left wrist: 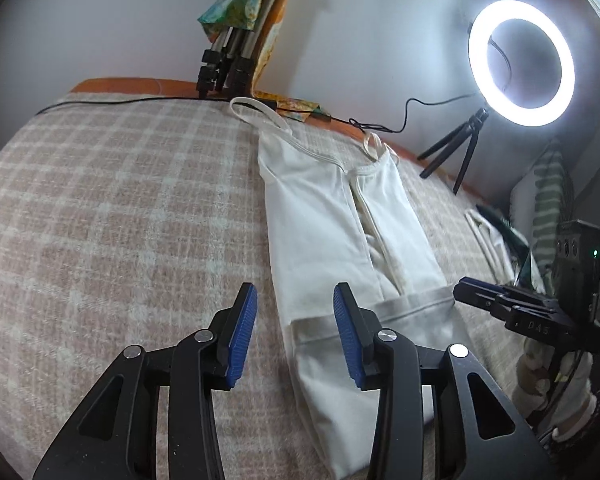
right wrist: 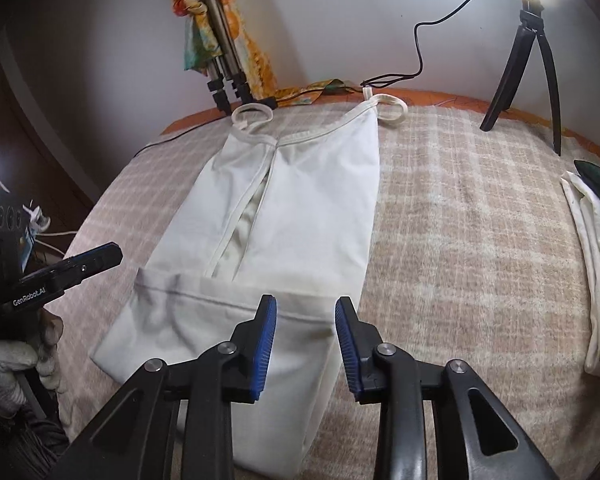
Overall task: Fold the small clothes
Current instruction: 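Open both tools and move them up the strip toward the straps, then grasp the strap end of the camisole with both tools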
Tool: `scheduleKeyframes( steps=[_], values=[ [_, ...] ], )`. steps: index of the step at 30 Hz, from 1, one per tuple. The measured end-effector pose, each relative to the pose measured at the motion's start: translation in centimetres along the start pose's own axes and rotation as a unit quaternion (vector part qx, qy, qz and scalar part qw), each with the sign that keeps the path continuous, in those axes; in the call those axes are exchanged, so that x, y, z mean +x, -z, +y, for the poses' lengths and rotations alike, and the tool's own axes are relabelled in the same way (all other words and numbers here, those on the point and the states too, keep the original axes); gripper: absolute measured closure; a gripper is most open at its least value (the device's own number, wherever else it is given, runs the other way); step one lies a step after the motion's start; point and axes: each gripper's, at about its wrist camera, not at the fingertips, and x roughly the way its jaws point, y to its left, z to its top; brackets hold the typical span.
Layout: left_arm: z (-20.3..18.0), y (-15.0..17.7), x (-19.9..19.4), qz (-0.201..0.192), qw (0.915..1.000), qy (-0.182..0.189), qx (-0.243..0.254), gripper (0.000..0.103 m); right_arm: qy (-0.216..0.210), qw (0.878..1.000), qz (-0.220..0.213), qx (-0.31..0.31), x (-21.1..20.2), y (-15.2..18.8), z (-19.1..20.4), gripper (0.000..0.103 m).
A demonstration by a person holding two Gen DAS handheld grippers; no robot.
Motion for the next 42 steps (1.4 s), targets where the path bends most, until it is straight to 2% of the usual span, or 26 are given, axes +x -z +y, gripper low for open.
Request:
scheduleKeyframes(
  steps=[3,7,11,14,19,24,28,30,34,42],
  values=[
    [0.8,-0.8,1.2,0.011,0.9996,0.013,-0.023,0.064,-0.016,1.000,-0.001,0.012,0.6,-1.0,-0.4,0.065],
    [1.7,-1.5,3.0,0.035,0.9971,0.035,-0.057,0.059,-0.023,1.000,-0.003,0.019,1.2,-1.9,-0.9,0.048],
    [2.6,-2.0,4.8,0.058,0.9924,0.060,-0.090,0.059,-0.032,0.999,0.000,0.033,1.9,-2.6,-2.1,0.047],
    [2.8,-3.1,5.5,0.064,0.9900,0.079,-0.097,0.051,-0.043,0.998,0.007,0.046,2.8,-3.2,-3.3,0.047],
    [3.7,-4.7,7.0,0.067,0.9860,0.104,-0.112,0.051,-0.065,0.996,0.024,0.065,4.5,-4.6,-5.4,0.047],
    [4.4,-6.5,8.8,0.069,0.9802,0.140,-0.122,0.053,-0.120,0.989,0.028,0.078,6.0,-6.8,-7.4,0.052],
    [5.3,-8.2,10.3,0.072,0.9720,0.167,-0.149,0.053,-0.179,0.978,0.032,0.101,7.7,-8.4,-9.1,0.053],
    [5.7,-9.1,10.9,0.074,0.9708,0.173,-0.150,0.053,-0.202,0.973,0.034,0.108,8.6,-9.3,-9.8,0.054],
    [5.8,-10.7,12.1,0.075,0.9704,0.177,-0.146,0.053,-0.222,0.969,0.041,0.100,10.0,-11.5,-10.1,0.055],
    [5.4,-12.9,14.1,0.074,0.9733,0.176,-0.128,0.055,-0.228,0.969,0.048,0.083,11.2,-14.5,-9.4,0.059]
  ],
)
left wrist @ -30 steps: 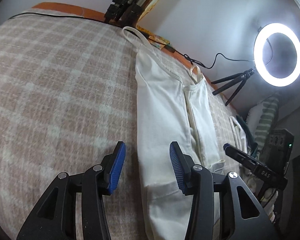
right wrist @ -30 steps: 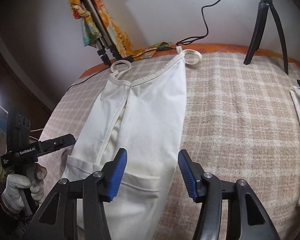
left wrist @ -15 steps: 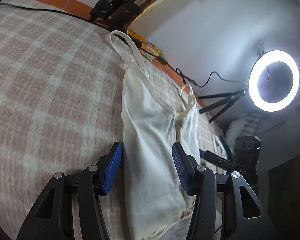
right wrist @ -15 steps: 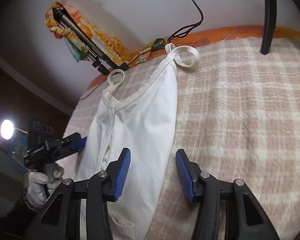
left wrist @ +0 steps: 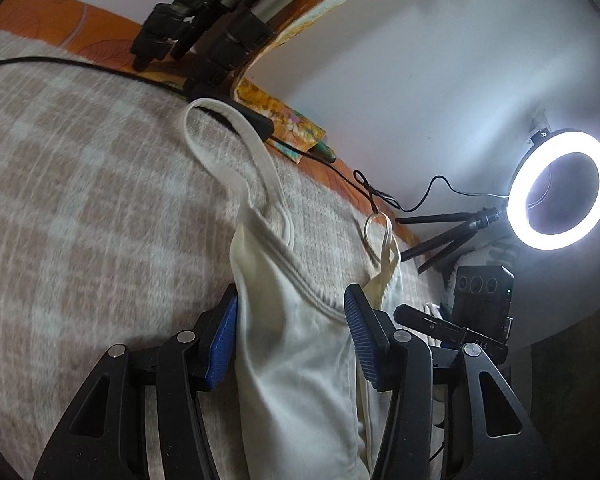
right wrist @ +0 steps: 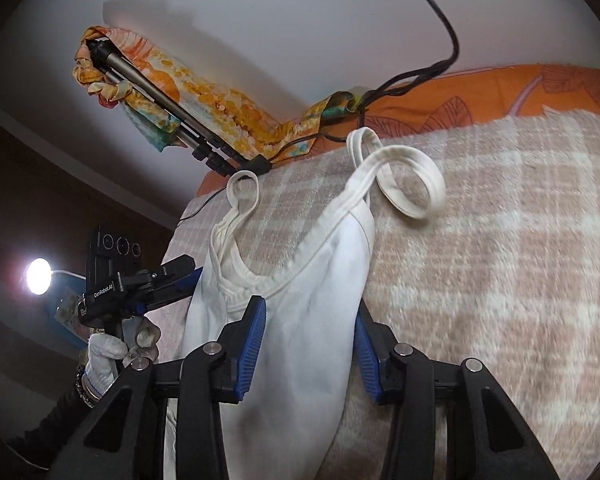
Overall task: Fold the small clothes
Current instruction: 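Grasp the strap end of the camisole with both tools, then fold the strap end over onto the folded hem with both tools, then release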
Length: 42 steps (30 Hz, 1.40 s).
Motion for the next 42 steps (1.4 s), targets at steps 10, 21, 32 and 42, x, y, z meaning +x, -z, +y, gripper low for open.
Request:
scheduleKeyframes(
  steps=[10,21,32,42],
  values=[
    [0.0,-0.4,0.6,-0.009,0.9994,0.030,-0.018,0.098,0.007,1.000,-0.018,0.012,0.0,-0.8,-0.4,0.101],
    [-4.5,0.4,-2.8,-0.028,0.9973,0.063,0.025,0.099,0.014,0.997,-0.046,-0.052,-3.7,-0.5,5.2,0.102],
    [-8.1,4.2,-8.9,-0.037,0.9939,0.071,0.075,0.099,0.028,0.991,-0.059,-0.113,-8.1,3.5,11.4,0.102],
    [-8.9,11.1,-11.7,-0.018,0.9930,0.049,0.106,0.099,0.049,0.988,-0.049,-0.142,-11.2,10.3,10.9,0.102]
  ],
)
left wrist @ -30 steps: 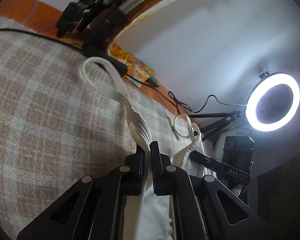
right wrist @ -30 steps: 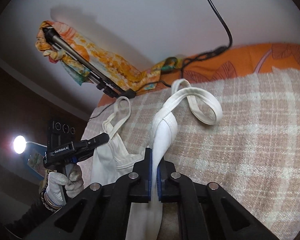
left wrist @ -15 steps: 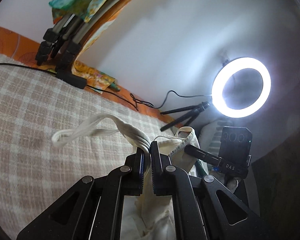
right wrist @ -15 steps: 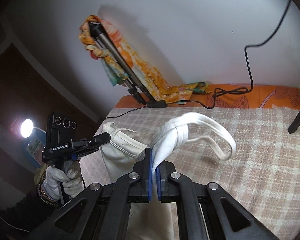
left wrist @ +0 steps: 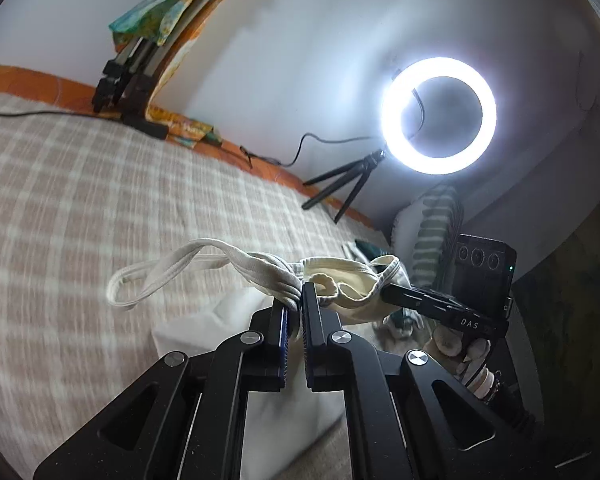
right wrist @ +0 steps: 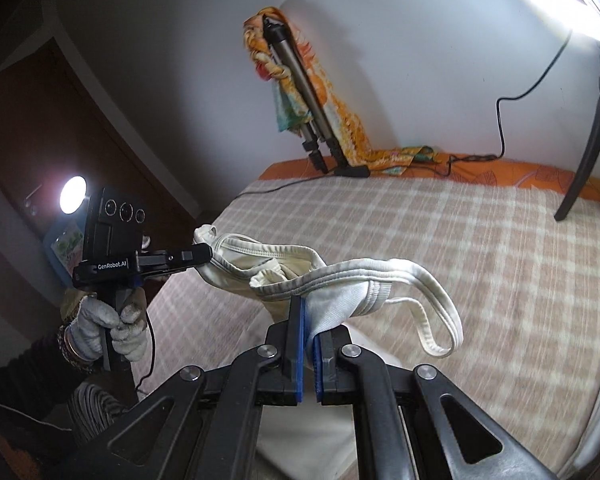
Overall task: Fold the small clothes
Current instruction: 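Fold the strap end over onto the folded hem with both tools, then release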
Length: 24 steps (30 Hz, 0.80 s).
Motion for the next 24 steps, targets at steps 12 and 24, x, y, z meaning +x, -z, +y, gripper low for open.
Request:
scheduleKeyframes(
  steps=[12,24],
  values=[
    [0.8,7.5,0.4,0.065,0.9968,-0.045,0.011,0.099,0.066,0.995,0.063,-0.050,1.5,8.7,2.2,0.101],
    [-2.1,10.9,-3.7,0.113,0.9863,-0.090,0.079,0.089,0.115,0.990,0.071,-0.051,-3.5,12.1,3.1,0.074]
  ],
)
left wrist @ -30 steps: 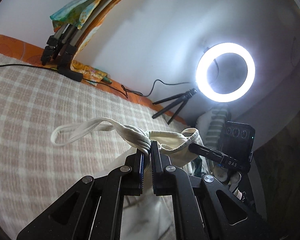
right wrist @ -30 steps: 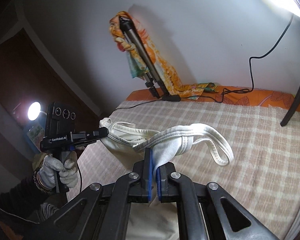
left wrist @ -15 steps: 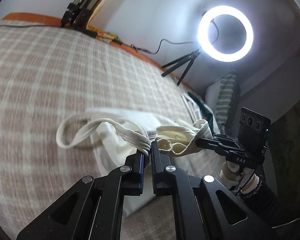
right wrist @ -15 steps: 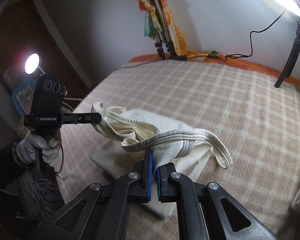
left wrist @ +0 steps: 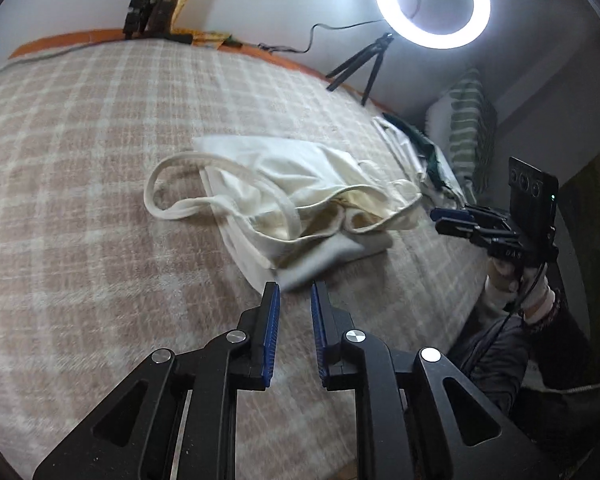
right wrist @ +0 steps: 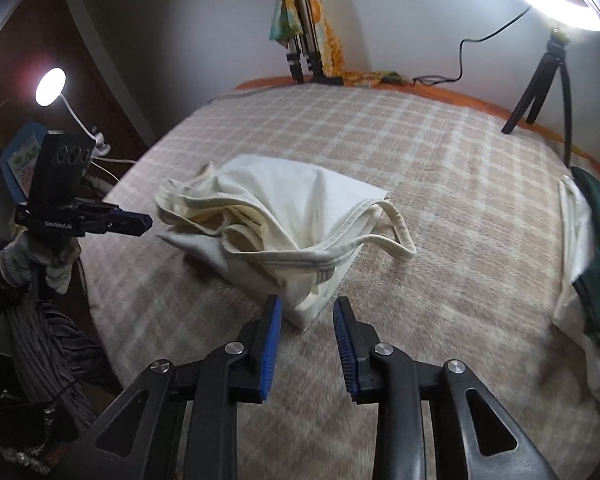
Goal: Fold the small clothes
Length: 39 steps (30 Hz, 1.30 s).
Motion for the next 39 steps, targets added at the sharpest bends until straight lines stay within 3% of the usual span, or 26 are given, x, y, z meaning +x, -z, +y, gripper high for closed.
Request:
scheduleKeyframes(
  steps=[5,9,13,18,22,27,32,35,39],
  values=[
    [-1.7,-3.7,-0.9,-0.043,0.9982,-0.020,0.037,0.089,-0.017,0.999,-0.050,0.008,-1.9,-1.8,0.2,0.074],
    [-2.2,-6.8,2.4,-0.019,0.9966,-0.048,0.064,0.085,-0.036,0.998,-0.040,0.027,1.2,-5.2,0.2,0.075],
    [-1.4,-8.0,5.9,0.033,0.9969,-0.041,0.059,0.085,-0.044,0.999,-0.001,0.027,5.3,-6.9,0.5,0.075],
    [-1.1,-4.8,7.2,0.108,0.9904,-0.040,0.077,0.085,-0.043,0.996,0.065,-0.032,7.1,-4.7,2.4,0.075],
    [-0.8,-1.6,5.8,0.120,0.9885,-0.049,0.079,0.085,-0.021,0.990,0.107,-0.095,6.4,-1.2,3.5,0.075],
    [-0.8,0.5,3.3,0.101,0.9902,-0.062,0.073,0.085,-0.002,0.990,0.106,-0.089,4.4,0.8,2.4,0.076],
    [-2.5,-1.1,1.2,0.027,0.9964,-0.040,0.070,0.085,-0.014,0.998,0.036,-0.050,1.4,-0.2,1.8,0.073],
    [-4.0,-2.8,2.2,-0.003,0.9961,-0.038,0.080,0.085,0.000,1.000,-0.003,0.012,1.9,-2.2,0.4,0.070],
    [-5.7,-4.1,5.6,-0.001,0.9950,-0.031,0.095,0.085,0.027,0.994,-0.012,0.104,4.4,-4.0,-2.8,0.068]
  ],
)
